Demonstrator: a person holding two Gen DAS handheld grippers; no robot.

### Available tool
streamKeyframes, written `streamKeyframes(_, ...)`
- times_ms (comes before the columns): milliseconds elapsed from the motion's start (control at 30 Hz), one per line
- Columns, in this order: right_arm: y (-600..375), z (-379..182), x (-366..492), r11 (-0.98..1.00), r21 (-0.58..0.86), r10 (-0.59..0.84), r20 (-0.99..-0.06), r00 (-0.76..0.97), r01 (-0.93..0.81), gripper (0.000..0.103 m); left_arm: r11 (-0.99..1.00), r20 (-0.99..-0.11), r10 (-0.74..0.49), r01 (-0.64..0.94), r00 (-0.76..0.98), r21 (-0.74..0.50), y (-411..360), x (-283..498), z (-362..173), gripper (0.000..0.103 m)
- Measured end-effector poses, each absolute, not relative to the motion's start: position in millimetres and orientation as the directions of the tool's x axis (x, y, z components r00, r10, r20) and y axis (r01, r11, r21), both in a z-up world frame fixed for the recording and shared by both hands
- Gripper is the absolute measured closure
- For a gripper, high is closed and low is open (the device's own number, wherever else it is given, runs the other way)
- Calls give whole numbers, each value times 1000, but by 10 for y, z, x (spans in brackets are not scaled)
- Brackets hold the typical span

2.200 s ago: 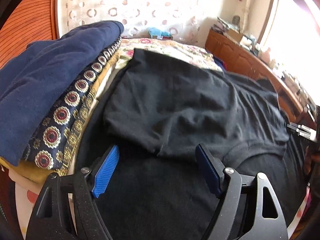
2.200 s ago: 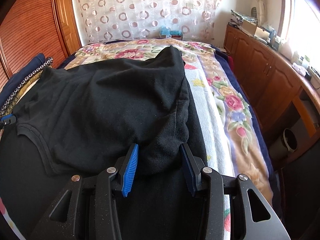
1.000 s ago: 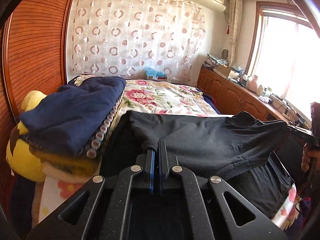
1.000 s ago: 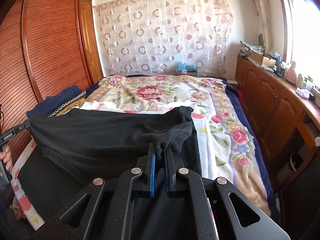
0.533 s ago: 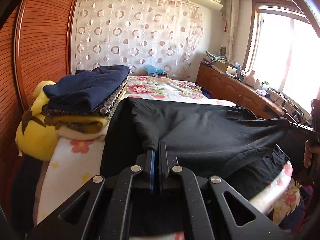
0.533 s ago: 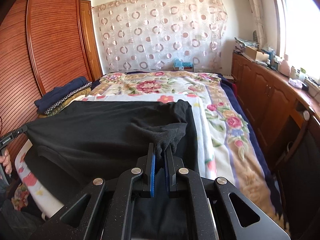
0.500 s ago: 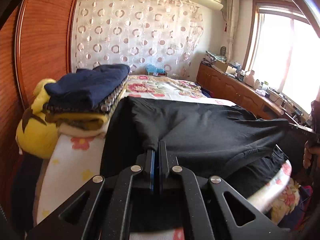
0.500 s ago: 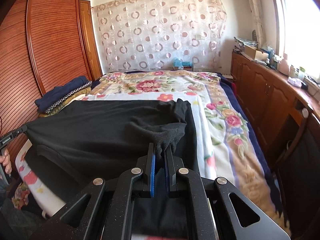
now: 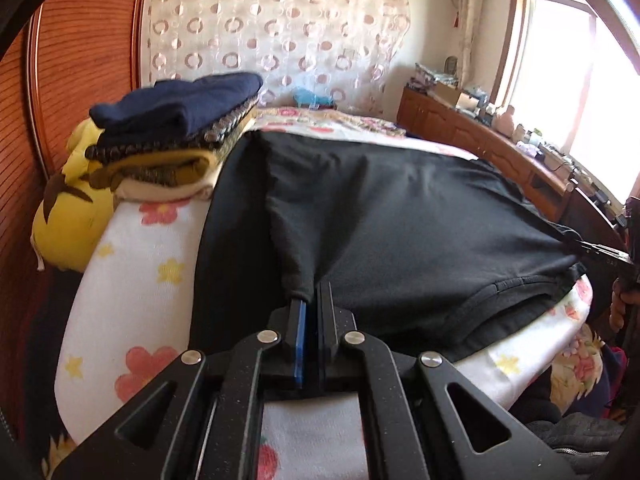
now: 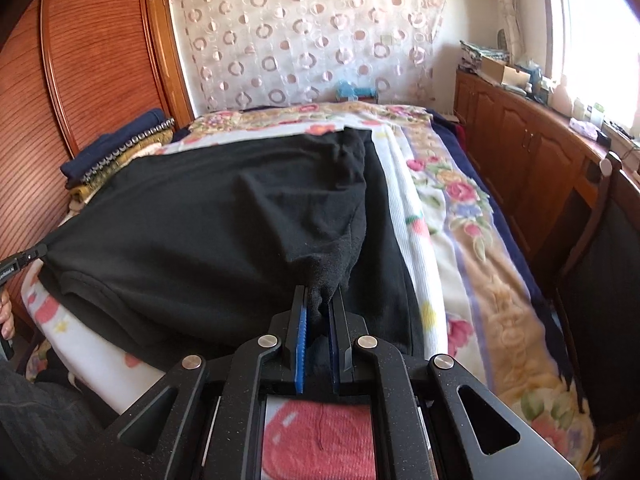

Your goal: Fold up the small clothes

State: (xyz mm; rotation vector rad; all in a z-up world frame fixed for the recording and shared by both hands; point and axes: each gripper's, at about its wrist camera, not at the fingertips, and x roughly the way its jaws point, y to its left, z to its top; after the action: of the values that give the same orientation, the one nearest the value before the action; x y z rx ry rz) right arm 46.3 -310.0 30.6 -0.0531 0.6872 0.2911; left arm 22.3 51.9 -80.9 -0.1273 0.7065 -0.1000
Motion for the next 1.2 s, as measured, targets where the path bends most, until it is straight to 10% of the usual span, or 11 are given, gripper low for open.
streamKeyframes(667,-2901,118,424,975,21,195,-558,807,-221,73,991,-663,-68,-24,745,-129,871,92,-1043,82)
streamKeyframes(967,-2906,51,381,974,-24,169,-578,798,-223,63,991,-645,-71,-21,761,-134,929,48,-910,41)
streamKeyframes(1200,-2939,92,369,973,-17,173,-605,777,-230,59,987,-620,-131,41,774,-157,808,167,-727,29)
